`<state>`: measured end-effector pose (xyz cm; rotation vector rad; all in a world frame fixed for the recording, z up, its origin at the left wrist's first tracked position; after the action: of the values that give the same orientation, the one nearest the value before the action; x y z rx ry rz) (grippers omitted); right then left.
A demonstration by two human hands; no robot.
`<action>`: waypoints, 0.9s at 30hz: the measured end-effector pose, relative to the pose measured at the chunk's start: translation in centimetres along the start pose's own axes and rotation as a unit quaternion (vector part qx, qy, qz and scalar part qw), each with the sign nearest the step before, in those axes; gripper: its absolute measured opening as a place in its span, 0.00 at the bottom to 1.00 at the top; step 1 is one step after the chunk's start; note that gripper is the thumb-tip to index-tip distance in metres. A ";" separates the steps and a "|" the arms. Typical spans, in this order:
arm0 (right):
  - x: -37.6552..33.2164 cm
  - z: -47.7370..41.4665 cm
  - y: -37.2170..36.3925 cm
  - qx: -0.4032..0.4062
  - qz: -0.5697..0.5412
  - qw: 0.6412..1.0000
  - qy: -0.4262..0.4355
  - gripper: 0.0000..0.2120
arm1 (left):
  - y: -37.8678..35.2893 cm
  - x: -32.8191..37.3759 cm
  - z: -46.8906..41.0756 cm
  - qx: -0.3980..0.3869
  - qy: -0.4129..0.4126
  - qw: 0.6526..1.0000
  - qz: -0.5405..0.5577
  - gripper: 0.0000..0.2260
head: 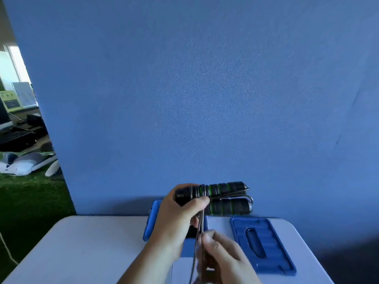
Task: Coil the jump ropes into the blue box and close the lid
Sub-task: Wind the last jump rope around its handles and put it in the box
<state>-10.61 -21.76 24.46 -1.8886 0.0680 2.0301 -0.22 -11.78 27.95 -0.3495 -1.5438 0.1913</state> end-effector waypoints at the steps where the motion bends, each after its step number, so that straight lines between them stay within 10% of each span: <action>1: 0.0 0.3 -0.2 -0.016 0.007 1.000 0.015 0.29 | 0.0 0.1 -0.2 0.000 -0.008 1.000 0.002 0.18; 12: 2.2 0.2 -0.4 0.037 -0.022 0.998 0.047 0.20 | -0.2 1.0 -0.4 0.005 -0.011 1.000 0.008 0.18; 27: -4.9 -11.5 6.1 0.035 0.453 0.882 0.125 0.13 | 1.1 2.0 1.1 -0.035 0.003 0.995 -0.089 0.16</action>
<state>-1.30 -31.79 26.73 -2.2985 1.2925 2.1945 -1.19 -9.99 29.50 -0.2647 -1.5689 -0.0029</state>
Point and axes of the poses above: each hand's wrist, its own z-axis away from the middle knuckle, its own y-axis out of the back of the hand, x = y × z, the point moved 1 cm from there along -z, towards the middle knuckle, and after that the axes turned 15 degrees about x, right-handed, at the moved point
